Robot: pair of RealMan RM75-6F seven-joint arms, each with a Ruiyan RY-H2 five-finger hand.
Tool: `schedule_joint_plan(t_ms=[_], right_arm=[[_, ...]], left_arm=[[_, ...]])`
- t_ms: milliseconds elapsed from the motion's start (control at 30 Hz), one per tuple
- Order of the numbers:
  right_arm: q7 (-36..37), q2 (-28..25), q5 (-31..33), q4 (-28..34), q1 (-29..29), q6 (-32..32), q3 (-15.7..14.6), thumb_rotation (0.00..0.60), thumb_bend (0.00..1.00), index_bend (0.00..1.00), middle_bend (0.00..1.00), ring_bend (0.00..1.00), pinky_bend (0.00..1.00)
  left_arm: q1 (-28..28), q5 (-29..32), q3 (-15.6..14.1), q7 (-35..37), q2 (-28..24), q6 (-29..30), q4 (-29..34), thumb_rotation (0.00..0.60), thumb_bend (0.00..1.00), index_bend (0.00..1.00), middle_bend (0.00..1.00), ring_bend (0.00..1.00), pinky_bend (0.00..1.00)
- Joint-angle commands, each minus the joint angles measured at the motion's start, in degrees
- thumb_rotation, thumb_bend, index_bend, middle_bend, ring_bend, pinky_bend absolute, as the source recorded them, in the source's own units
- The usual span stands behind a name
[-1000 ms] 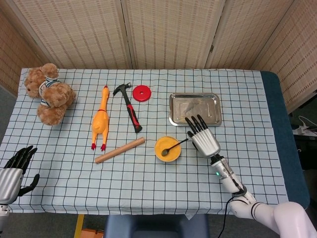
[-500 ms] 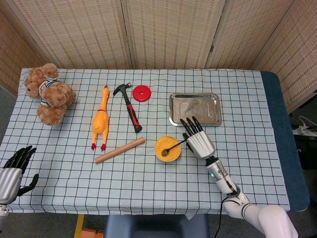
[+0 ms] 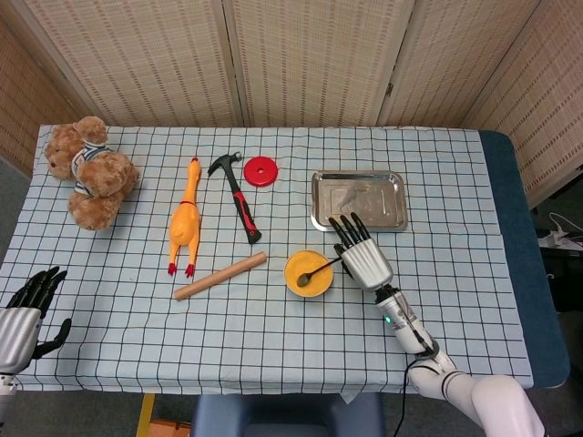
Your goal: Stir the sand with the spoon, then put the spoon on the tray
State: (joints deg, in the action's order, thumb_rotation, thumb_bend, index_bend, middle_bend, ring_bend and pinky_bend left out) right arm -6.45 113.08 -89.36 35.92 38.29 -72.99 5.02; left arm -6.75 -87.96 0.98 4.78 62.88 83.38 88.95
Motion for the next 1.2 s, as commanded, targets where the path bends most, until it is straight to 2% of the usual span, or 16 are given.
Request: schedule_joint_plan(t_ms=[33,600,667,800,933,1033,1200], right_arm=[[-0.1,0.1,0.1,-0.1,0.1,0.2,0.1,0.600,0.29,0.55,0.06,0.00,0.00],[-0.3,0.4,0.3,-0.8,0.4,0.5,0.4,0.600,0.34,0.62,0.09,0.00,0.00],[-0.3,0.3,0.2,-0.6,0.4,0.4,0.4,0.600,0.37,0.64,0.09,0.00,0.00],[-0.6,-1.2,-0.2,1.3,0.7,0.7,0.1,0.600,0.47,0.67,0.11,0.00,0.00],[-2.5,-5.4,-0.1,7.8,1.5,1.9,0.5,0.600,0.55,0.71,0.12,0.00,0.00],[-5.5,-9.6,1.3,15.2,2.1,3.5,2.2,0.600,0.59,0.73,0.13,0.00,0.00],[-11.5,-15.4,7.6,27.4,3.1,9.7,6.0,0.600,0.62,0.75,0.14,0.00,0.00]], left_arm=[[0.0,0.1,0.0,0.1,0.0,0.0,0.0,0.600,0.44,0.00,0.00,0.00,0.18],[-0.2,0.2,0.0,0.2,0.0,-0.4,-0.3,0.600,0.44,0.00,0.00,0.00,0.18],[-0.2,0.1,0.0,0.1,0.0,-0.3,-0.3,0.600,0.44,0.00,0.00,0.00,0.18],[-0.2,0.0,0.0,0.2,0.1,-0.2,-0.4,0.600,0.44,0.00,0.00,0.00,0.18],[-0.2,-0.2,-0.1,0.0,0.1,-0.1,-0.3,0.600,0.45,0.00,0.00,0.00,0.18],[-0.2,-0.4,-0.2,-0.2,0.1,-0.1,-0.2,0.600,0.45,0.00,0.00,0.00,0.18],[-0.3,-0.7,-0.4,-0.6,0.3,-0.3,0.0,0.600,0.45,0.00,0.00,0.00,0.18]])
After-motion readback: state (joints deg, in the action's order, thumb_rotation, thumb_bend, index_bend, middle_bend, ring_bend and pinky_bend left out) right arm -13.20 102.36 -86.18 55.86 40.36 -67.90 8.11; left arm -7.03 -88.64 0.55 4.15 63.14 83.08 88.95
